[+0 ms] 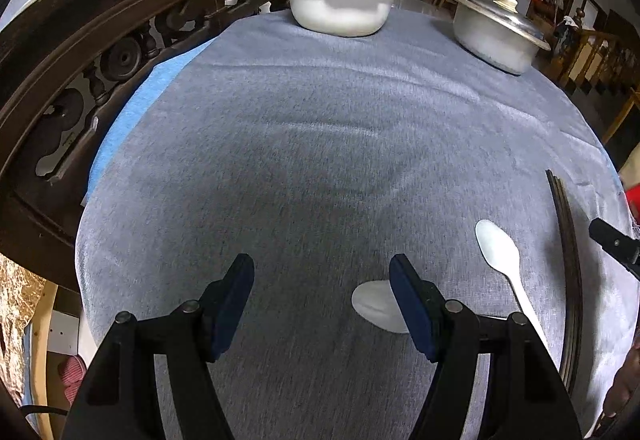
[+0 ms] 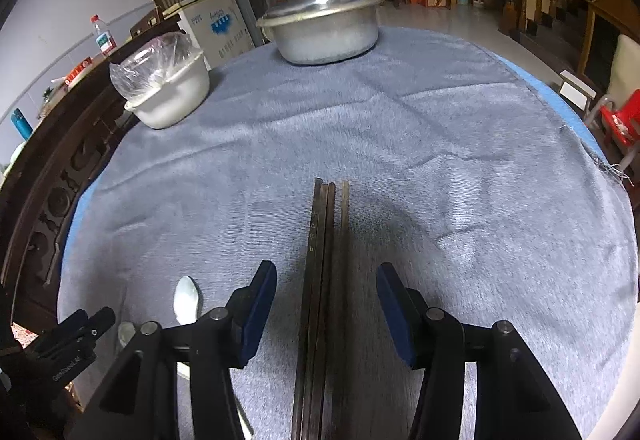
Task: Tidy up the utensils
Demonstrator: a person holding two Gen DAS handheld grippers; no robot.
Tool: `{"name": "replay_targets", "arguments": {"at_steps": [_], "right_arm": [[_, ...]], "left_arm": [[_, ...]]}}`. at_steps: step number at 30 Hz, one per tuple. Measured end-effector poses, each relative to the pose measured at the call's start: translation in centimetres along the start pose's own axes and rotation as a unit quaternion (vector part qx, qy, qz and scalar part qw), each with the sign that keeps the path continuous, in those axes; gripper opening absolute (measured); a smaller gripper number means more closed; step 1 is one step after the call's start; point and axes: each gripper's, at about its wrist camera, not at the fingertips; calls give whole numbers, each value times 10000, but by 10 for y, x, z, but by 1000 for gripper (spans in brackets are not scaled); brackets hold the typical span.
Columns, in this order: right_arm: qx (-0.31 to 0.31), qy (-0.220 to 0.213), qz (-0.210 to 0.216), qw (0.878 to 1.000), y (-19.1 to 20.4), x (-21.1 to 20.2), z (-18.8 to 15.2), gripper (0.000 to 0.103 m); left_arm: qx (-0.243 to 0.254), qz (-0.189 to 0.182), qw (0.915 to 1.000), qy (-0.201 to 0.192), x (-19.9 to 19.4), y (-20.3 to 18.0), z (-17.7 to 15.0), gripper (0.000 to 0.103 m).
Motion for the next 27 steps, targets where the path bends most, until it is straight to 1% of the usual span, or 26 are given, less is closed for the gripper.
{"name": "replay_targets", "arguments": {"at_steps": [10, 15, 17, 19, 20, 21, 22, 23, 24, 25, 27], "right_arm": [[-118, 244, -238, 9994, 1, 30, 2, 56], [-175, 178, -425, 9988, -6, 34, 2, 56], [-229, 64, -666, 9975, -14, 33, 2, 55], [-117, -25, -818, 9966, -28, 30, 4, 56], [-27, -58, -1058, 9944, -35, 29, 5, 56], [146, -114, -1409, 9899, -50, 26, 7, 53], [326, -149, -1538, 9875, -61, 24, 7, 51], [632, -196, -1487, 9867, -76, 19, 8, 51], [797, -245, -1311, 9879, -83, 15, 8, 50], [925, -326, -954, 9906, -87, 10, 8, 50], [774, -516, -456, 9946, -78, 3, 7, 48]], "left_arm": [[70, 26, 9999, 69, 10, -9, 8, 71], [114, 49, 9999, 84, 14, -13, 12, 71], [164, 45, 9998, 86, 16, -16, 15, 71], [219, 61, 9997, 56, 17, -19, 18, 71], [232, 70, 9997, 45, 18, -19, 19, 71], [244, 74, 9997, 35, 19, -20, 20, 71], [253, 72, 9997, 29, 20, -22, 21, 71], [266, 69, 9996, 19, 21, -25, 22, 71], [288, 71, 9996, 11, 21, -27, 23, 71], [318, 79, 9995, 7, 22, -30, 24, 71], [369, 80, 9993, 11, 23, -36, 26, 71]]}}
Point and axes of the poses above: each gripper's, at about its wrist camera, not at the fingertips, and x roughly the way its jaws point, y to its left, z to its top, and after that the axes turned 1 degree about y, right-handed
